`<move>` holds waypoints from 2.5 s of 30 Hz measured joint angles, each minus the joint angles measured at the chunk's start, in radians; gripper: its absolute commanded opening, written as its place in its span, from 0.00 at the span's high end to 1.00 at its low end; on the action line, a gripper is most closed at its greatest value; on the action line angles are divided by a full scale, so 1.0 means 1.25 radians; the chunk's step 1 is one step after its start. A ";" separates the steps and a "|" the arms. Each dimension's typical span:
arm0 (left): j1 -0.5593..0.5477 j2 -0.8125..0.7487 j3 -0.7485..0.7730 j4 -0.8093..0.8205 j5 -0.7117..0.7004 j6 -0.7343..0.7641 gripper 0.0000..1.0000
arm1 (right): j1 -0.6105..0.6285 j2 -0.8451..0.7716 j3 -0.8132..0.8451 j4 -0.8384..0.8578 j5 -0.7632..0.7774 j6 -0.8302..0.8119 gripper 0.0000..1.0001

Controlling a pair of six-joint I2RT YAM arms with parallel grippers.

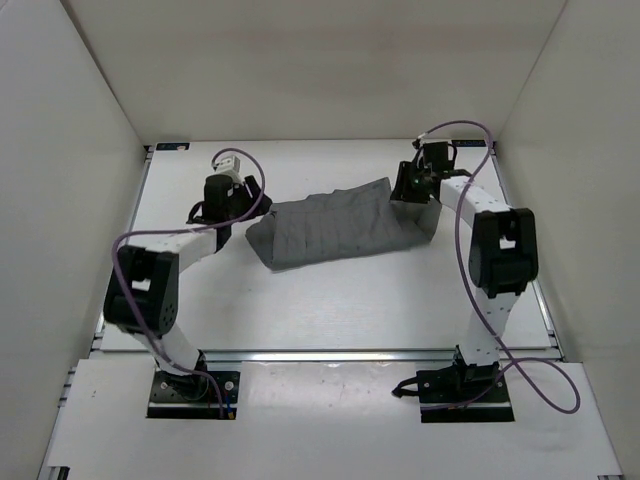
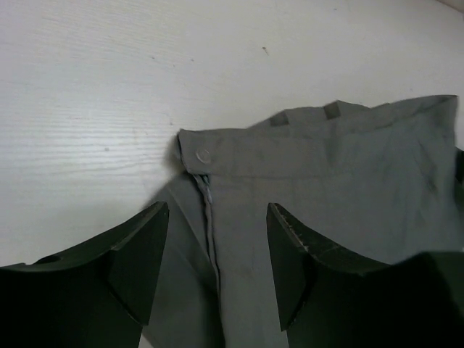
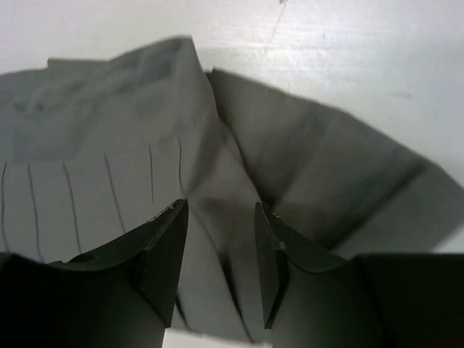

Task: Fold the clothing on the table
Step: Fold the skirt

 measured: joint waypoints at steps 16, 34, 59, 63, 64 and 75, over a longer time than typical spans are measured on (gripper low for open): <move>-0.064 -0.122 -0.197 0.009 0.007 -0.012 0.38 | -0.080 -0.127 -0.209 0.013 -0.070 -0.056 0.58; -0.072 -0.064 -0.209 0.002 0.007 -0.026 0.40 | -0.099 -0.176 -0.369 0.032 -0.107 0.017 1.00; -0.044 -0.196 -0.275 -0.017 -0.023 -0.043 0.38 | -0.165 -0.441 -0.478 0.060 -0.057 0.060 0.65; -0.027 -0.173 -0.279 -0.039 -0.032 -0.044 0.37 | -0.191 -0.441 -0.503 0.052 -0.044 0.074 0.64; -0.024 -0.161 -0.279 -0.043 -0.033 -0.045 0.36 | -0.191 -0.441 -0.506 0.052 -0.041 0.074 0.64; -0.037 -0.056 -0.207 -0.053 -0.042 -0.061 0.41 | -0.210 -0.434 -0.520 0.055 -0.013 0.095 0.62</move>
